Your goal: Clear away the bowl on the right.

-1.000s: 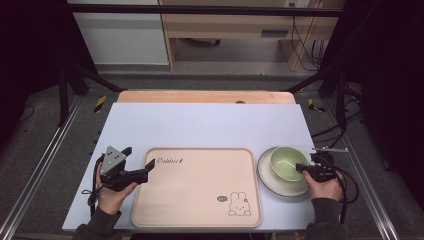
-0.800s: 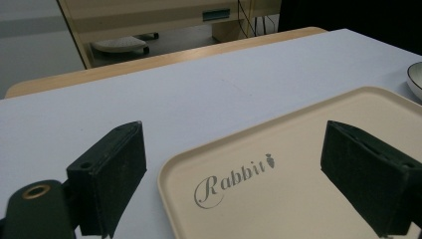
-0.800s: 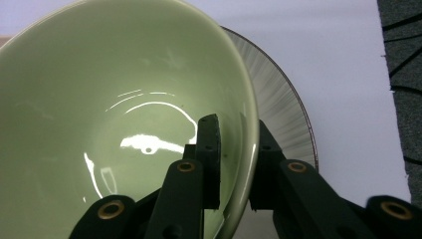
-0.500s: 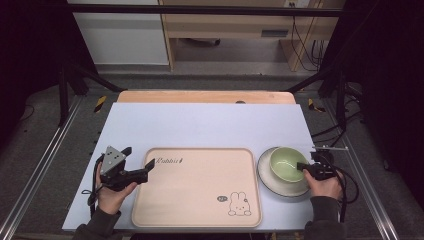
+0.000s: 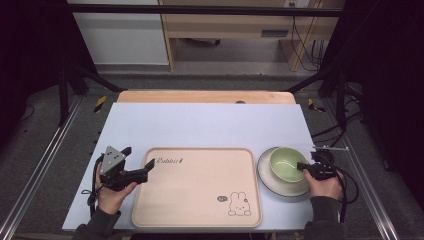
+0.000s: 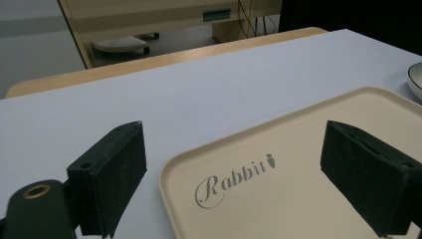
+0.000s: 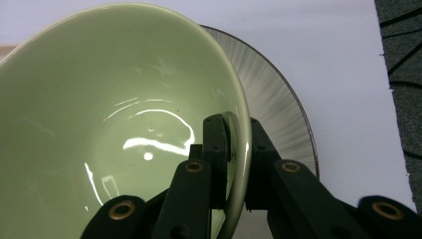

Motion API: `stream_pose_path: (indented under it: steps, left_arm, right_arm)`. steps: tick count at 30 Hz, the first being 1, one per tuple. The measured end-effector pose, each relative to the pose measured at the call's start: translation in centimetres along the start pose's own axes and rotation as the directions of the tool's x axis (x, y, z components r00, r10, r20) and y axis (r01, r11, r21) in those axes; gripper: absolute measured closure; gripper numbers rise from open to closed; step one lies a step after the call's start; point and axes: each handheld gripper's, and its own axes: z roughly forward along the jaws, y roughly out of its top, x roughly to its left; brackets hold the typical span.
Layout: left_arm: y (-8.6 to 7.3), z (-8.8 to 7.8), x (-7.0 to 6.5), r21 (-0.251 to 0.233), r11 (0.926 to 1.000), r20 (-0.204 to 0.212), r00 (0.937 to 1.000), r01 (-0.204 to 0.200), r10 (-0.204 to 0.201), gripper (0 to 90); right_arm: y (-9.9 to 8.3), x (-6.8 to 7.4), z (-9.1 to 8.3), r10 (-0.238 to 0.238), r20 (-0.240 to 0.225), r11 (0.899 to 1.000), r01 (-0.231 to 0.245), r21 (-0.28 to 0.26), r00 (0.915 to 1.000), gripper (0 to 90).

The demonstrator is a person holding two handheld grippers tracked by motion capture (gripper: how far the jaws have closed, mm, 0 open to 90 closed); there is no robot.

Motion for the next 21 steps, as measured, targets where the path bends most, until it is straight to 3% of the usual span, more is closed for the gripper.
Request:
stream_pose_path:
  steps: [11,21]
  left_arm:
    - [0.0,0.0,0.0,-0.001,1.0000,0.000,1.0000,-0.001,0.001,10.4]
    - [0.1,-0.1,0.0,-0.002,1.0000,0.001,1.0000,-0.001,0.001,10.5]
  right_arm:
    - [0.1,0.7,-0.6,-0.012,0.010,0.999,0.012,-0.031,0.9999,84.0]
    - [0.2,1.4,-0.9,-0.051,0.037,0.997,0.053,-0.048,0.9980,84.0]
